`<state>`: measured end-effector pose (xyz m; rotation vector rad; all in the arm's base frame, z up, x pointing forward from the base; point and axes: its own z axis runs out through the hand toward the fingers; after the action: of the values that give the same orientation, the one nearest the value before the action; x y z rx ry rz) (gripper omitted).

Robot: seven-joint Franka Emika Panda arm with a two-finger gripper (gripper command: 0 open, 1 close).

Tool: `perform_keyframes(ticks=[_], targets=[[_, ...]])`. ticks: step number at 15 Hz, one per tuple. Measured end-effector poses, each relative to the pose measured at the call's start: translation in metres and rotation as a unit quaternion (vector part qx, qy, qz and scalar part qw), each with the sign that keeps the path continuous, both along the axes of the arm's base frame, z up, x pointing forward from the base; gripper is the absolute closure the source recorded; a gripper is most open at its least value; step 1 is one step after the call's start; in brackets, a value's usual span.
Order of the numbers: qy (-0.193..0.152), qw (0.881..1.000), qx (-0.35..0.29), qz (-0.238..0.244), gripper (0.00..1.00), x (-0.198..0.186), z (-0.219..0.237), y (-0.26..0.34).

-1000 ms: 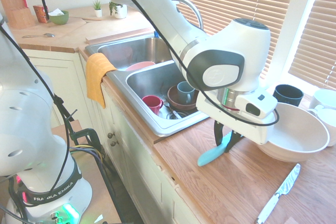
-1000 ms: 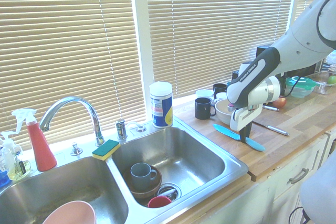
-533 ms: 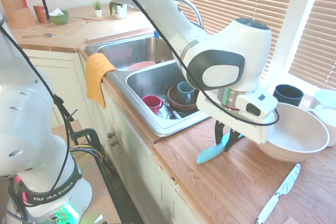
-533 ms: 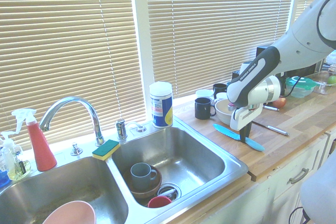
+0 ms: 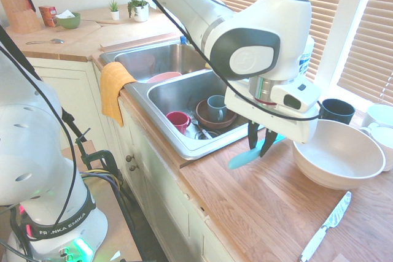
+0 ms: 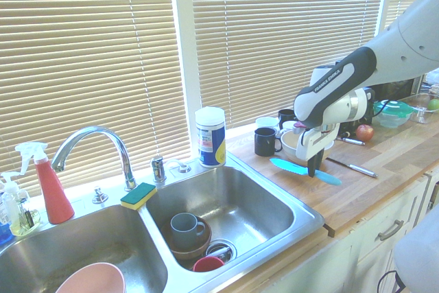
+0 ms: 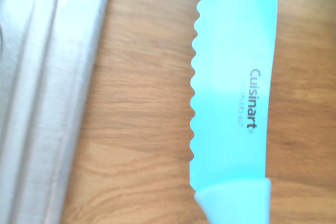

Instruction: Put the knife into the sink

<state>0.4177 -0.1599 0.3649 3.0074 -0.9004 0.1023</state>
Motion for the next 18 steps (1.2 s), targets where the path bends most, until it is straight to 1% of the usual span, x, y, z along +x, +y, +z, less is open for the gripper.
perform_keyframes(ticks=[4,6,9,11,13,15,18], targets=[[-0.013,1.0,-0.001,-0.003,1.0,-0.005,0.022,0.006],[-0.017,1.0,-0.001,-0.008,1.0,-0.007,0.038,0.021],[-0.024,1.0,0.006,-0.019,1.0,-0.003,0.062,0.081],[-0.029,0.999,0.002,-0.033,1.0,0.002,0.068,0.13],[-0.035,0.998,0.001,-0.053,1.0,0.006,0.065,0.178],[-0.049,0.996,0.002,-0.079,1.0,0.012,0.053,0.22],[-0.061,0.991,0.005,-0.119,1.0,0.025,0.009,0.268]])
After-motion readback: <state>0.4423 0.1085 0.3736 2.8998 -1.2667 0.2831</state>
